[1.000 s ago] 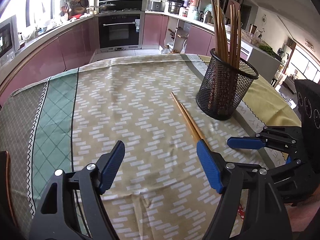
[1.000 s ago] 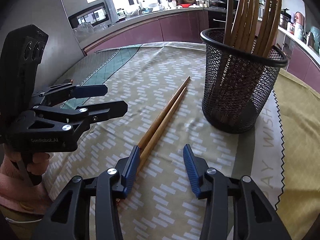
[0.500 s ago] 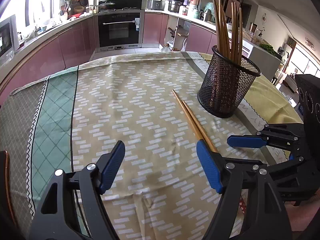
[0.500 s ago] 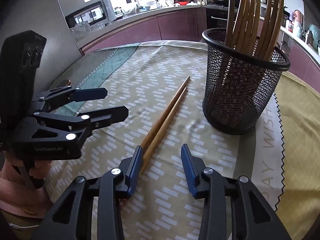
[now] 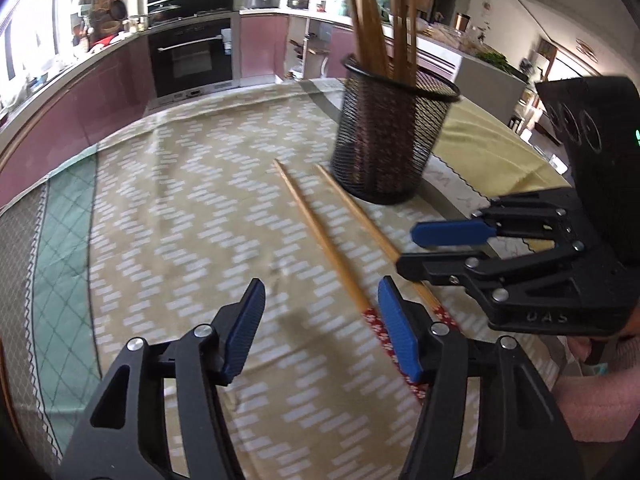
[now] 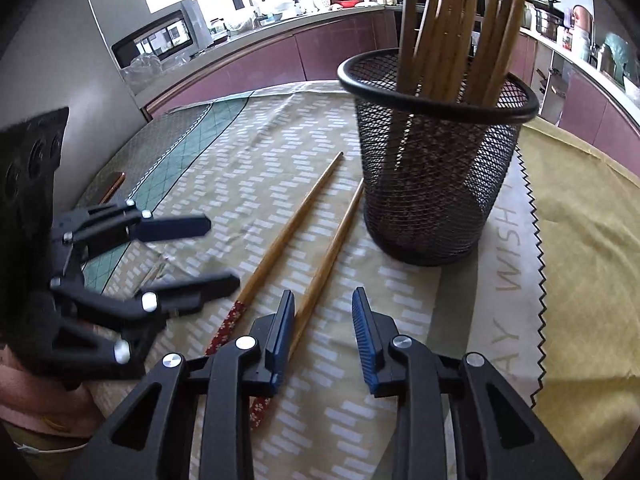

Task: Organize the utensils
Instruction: 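Close the left tool on one chopstick while the right tool grasps the other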

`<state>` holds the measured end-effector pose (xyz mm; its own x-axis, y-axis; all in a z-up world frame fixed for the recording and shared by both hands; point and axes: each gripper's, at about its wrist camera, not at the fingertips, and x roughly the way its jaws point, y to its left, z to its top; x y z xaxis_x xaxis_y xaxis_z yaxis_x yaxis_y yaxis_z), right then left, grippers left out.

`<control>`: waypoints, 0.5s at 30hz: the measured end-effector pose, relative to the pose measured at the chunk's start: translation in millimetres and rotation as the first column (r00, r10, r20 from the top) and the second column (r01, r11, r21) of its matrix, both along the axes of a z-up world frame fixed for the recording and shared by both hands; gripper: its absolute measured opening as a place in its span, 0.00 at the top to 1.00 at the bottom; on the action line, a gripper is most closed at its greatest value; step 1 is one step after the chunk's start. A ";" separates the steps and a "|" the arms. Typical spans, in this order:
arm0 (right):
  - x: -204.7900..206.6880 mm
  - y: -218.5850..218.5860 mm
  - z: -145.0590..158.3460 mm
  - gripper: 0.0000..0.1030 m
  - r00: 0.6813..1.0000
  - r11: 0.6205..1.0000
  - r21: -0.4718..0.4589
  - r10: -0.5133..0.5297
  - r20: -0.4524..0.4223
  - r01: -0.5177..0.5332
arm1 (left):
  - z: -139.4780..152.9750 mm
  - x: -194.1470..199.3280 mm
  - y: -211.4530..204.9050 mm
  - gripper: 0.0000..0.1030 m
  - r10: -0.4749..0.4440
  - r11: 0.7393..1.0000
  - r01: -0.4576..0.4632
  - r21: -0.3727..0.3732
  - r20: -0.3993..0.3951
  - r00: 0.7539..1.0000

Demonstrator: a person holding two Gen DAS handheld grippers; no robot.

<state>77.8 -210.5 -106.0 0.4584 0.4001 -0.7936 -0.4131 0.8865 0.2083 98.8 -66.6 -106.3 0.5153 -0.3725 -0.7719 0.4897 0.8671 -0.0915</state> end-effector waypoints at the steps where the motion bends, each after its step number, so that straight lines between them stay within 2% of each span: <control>1: 0.6 -0.8 -0.3 0.73 1.000 1.000 0.004 0.000 -0.002 0.000 | -1.7 -0.7 -3.2 0.48 -0.009 1.000 0.009 0.005 -0.006 1.000; 7: 3.5 -4.4 -0.8 0.73 1.000 1.000 0.026 0.000 -0.007 0.000 | -7.5 -2.9 -13.6 0.63 -0.007 0.999 0.008 0.045 -0.013 1.000; 13: 6.6 -0.4 -0.7 0.73 1.000 0.999 0.036 0.010 -0.005 -0.010 | -7.6 -3.1 -1.8 0.87 0.054 0.998 -0.054 0.013 -0.036 0.998; 15: 8.3 4.0 -1.0 0.73 1.000 0.999 0.039 0.013 -0.003 -0.013 | -7.6 -3.6 3.8 0.91 0.075 0.997 -0.076 -0.005 -0.051 0.996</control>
<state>86.1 -206.4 -107.0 0.4505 0.4366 -0.7788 -0.4237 0.8723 0.2439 95.2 -62.8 -113.9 0.5026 -0.3392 -0.7952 0.4173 0.9007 -0.1204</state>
